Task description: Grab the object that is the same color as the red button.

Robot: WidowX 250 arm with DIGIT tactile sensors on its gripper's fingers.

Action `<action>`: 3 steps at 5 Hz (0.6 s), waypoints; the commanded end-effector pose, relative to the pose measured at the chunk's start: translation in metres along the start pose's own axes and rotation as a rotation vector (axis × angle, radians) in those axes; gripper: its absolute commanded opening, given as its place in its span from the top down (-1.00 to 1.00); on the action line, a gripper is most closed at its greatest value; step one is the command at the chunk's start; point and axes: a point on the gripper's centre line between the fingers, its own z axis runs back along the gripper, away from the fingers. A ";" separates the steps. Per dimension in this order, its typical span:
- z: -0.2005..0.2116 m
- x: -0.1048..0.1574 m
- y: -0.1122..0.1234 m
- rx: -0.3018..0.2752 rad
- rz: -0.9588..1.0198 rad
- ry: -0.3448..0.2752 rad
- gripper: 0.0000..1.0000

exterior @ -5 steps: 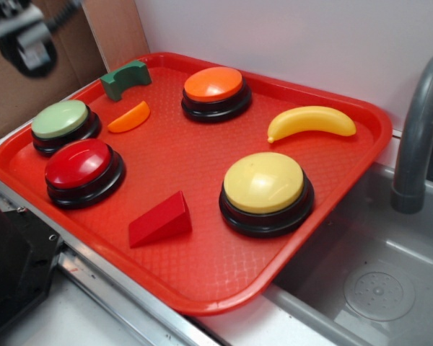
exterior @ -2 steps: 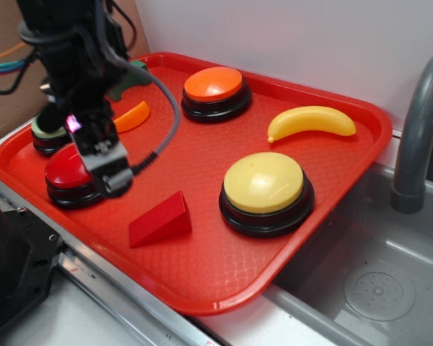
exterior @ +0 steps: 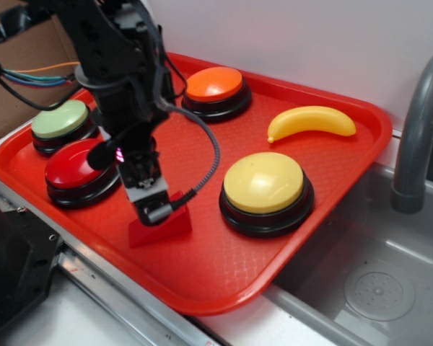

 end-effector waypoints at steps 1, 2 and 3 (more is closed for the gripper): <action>-0.026 0.007 0.006 -0.015 -0.028 0.018 -1.00; -0.039 0.007 0.007 -0.009 -0.025 0.038 -1.00; -0.043 0.008 0.001 -0.044 -0.046 0.018 -1.00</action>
